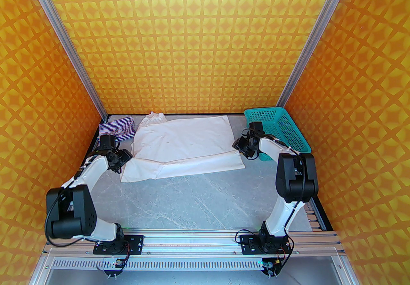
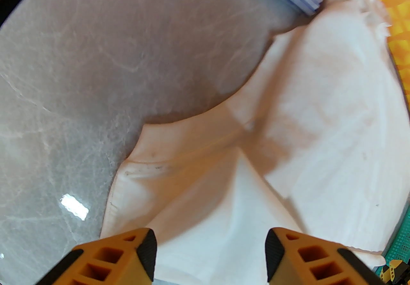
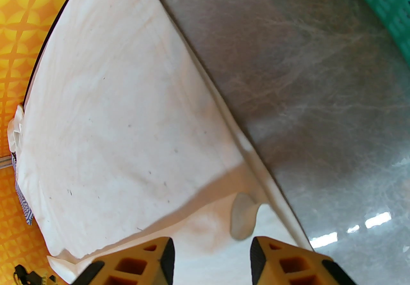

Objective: Fold and stack the mixed laundry pile

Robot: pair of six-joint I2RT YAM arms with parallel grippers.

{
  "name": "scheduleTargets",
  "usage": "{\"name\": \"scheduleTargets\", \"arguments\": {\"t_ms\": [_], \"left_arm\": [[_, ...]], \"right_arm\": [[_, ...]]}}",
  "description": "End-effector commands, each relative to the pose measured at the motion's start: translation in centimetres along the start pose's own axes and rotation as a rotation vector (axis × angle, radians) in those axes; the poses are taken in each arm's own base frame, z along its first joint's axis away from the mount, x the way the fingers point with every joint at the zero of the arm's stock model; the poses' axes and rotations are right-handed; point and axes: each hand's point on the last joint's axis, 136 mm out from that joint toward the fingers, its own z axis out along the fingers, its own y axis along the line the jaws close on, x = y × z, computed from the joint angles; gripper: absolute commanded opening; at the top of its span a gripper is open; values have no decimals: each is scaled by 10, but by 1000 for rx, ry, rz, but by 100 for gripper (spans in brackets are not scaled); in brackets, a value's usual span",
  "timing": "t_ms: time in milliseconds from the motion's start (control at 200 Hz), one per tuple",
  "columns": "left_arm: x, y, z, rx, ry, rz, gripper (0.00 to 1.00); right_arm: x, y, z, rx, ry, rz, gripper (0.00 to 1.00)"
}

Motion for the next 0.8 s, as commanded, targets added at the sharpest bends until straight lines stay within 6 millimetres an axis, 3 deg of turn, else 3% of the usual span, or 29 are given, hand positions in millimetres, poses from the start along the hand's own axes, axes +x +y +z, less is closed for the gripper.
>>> {"name": "scheduleTargets", "arguments": {"t_ms": [0, 155, 270, 375, 485, 620, 670, 795], "left_arm": [[29, -11, -21, 57, 31, 55, 58], [84, -9, -24, 86, 118, 80, 57], [105, -11, -16, 126, 154, 91, 55], [118, -28, -9, 181, 193, 109, 55], [124, -51, -4, 220, 204, 134, 55], [122, -59, 10, 214, 208, 147, 53], [117, -54, 14, 173, 197, 161, 53], [107, -32, 8, 115, 169, 180, 57]], "right_arm": [[22, 18, -20, -17, -22, -93, 44], [77, 54, -18, -123, 35, -179, 44], [126, 95, -8, -266, 109, -240, 45], [149, 115, 1, -304, 134, -268, 45], [163, 130, 7, -326, 166, -292, 45], [169, 145, 8, -361, 176, -296, 45], [166, 140, 9, -323, 163, -313, 45], [151, 105, 6, -146, 131, -345, 45]]}}
